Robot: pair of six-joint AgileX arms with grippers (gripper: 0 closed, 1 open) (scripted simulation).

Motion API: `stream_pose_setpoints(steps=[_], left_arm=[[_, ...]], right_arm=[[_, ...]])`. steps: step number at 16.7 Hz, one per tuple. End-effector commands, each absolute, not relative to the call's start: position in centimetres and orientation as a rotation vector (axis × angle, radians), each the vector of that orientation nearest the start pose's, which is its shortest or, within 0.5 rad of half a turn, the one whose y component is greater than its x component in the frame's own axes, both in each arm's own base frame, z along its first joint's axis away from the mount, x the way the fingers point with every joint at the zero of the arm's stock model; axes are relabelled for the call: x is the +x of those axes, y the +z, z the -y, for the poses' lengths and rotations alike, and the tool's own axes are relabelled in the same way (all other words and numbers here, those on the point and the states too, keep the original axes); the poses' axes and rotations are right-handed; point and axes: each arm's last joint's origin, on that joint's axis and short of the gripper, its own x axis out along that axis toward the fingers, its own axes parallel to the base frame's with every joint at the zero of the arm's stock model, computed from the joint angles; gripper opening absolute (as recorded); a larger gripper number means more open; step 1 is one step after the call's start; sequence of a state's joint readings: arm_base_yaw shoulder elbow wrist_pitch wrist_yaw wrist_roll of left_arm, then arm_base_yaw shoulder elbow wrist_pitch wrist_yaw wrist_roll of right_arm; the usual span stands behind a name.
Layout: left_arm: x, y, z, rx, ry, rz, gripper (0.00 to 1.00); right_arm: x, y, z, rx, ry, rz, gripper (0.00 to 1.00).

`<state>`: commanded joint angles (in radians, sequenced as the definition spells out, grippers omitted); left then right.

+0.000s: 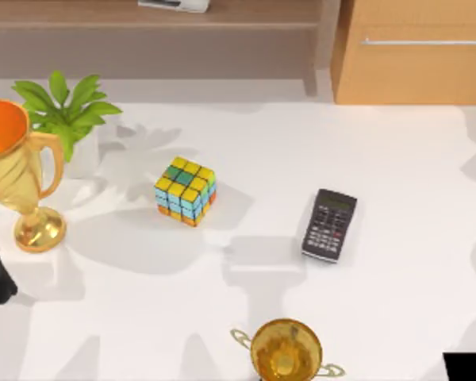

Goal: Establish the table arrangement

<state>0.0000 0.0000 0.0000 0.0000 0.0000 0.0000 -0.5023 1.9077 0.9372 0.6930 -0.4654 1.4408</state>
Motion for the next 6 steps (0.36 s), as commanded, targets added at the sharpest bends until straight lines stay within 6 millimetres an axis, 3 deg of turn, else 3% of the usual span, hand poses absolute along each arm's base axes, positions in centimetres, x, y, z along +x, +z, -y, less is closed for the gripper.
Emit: stream_pose_setpoints(steps=[6], left_arm=[[10.6,16.0,0.1,0.000,0.000,0.000,1.00]], right_arm=[[31.9,14.8,17.8,1.558,-0.221,-0.193,1.00]])
